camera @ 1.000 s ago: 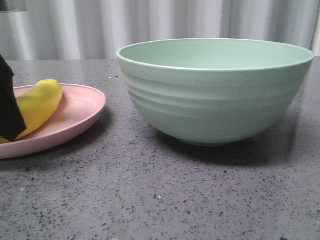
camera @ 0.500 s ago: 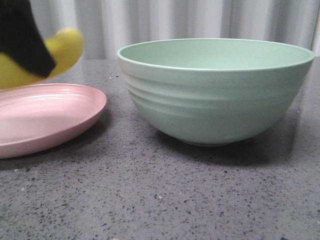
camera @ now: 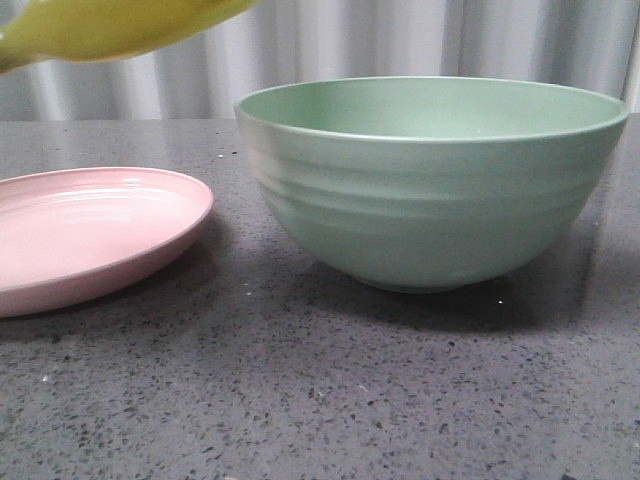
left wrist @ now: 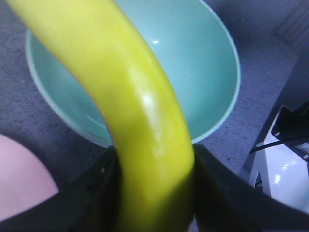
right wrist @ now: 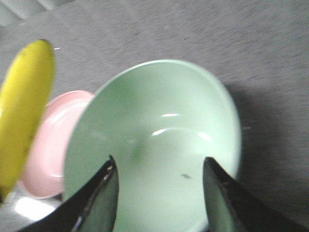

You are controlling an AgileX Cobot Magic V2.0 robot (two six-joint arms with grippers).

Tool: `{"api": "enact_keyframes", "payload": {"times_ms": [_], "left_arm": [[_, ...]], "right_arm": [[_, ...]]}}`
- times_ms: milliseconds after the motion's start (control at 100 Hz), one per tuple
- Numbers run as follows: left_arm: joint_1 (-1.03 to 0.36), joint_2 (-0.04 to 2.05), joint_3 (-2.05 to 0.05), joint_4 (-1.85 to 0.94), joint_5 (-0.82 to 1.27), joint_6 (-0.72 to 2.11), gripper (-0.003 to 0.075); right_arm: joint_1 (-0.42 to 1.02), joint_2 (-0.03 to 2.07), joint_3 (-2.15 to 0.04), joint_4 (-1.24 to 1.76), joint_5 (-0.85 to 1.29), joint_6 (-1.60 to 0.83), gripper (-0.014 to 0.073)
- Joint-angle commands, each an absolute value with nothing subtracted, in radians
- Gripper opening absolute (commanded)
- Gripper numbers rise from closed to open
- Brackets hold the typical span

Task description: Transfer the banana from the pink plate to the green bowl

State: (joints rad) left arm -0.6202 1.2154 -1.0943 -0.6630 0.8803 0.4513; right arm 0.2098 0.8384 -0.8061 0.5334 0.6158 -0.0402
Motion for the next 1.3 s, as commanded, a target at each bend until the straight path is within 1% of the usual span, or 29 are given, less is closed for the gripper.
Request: {"api": "enact_keyframes", "payload": {"times_ms": [0,190,350,710,1150,1220,1290], "left_arm": [[-0.655,1.191,-1.131,-0.724,0.812,0.460,0.0186],[-0.710,1.200,-1.131,-0.725,0.798,0.460,0.0186],[-0.740,1.224,-1.131,-0.734,0.798,0.460,0.0186],[-0.745,1.234,-1.131,-0.769,0.800,0.468,0.0186],[-0.745,1.234,-1.131,-0.801,0.800,0.508,0.0187],[-0.745,1.234,-1.131,-0.801,0.798,0.508,0.0188],[-0.745,1.234,-1.131,-0.801,0.790,0.508,0.0192]], "right_arm": [[0.271,0.884,-0.843,0.643,0.491,-0.060,0.0333],[0.411,0.986,-0.845,0.741,0.353,-0.060,0.0333],[0.478,1.060,-0.904,0.754,0.331,-0.060,0.0333],[0.481,1.134,-0.980,0.786,0.351,-0.060,0.0333],[0.487,1.177,-0.981,0.817,0.365,-0.060,0.0330],[0.487,1.177,-0.981,0.817,0.370,-0.060,0.0289],[0.487,1.177,-0.981,0.817,0.374,-0.060,0.0199]]}}
